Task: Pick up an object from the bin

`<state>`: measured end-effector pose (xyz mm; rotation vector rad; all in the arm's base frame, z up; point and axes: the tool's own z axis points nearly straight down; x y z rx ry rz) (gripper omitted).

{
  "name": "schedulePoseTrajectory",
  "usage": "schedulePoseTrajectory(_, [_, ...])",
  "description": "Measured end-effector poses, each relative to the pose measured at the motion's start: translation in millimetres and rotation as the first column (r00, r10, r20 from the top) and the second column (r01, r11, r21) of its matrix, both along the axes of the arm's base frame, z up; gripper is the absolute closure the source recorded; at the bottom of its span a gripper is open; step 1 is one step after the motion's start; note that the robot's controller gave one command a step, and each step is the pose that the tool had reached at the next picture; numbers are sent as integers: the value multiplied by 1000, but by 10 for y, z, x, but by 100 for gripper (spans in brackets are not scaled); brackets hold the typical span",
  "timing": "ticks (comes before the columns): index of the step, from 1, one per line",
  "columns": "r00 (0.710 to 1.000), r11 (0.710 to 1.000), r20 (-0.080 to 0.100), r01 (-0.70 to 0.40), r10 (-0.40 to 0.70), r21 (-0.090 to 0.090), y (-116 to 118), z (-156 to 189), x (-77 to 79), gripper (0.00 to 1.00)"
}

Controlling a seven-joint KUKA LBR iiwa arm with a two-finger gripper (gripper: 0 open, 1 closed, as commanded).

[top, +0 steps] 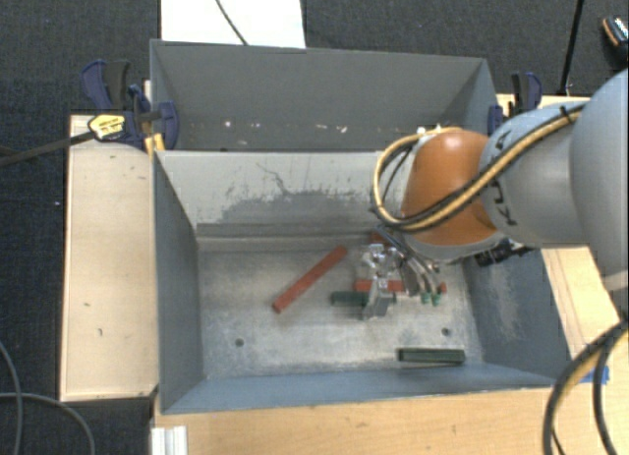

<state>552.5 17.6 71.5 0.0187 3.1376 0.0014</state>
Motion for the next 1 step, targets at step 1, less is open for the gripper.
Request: schedulePoseTrajectory(1, [974,974,6,-227,227,-2,68,1553,-20,100])
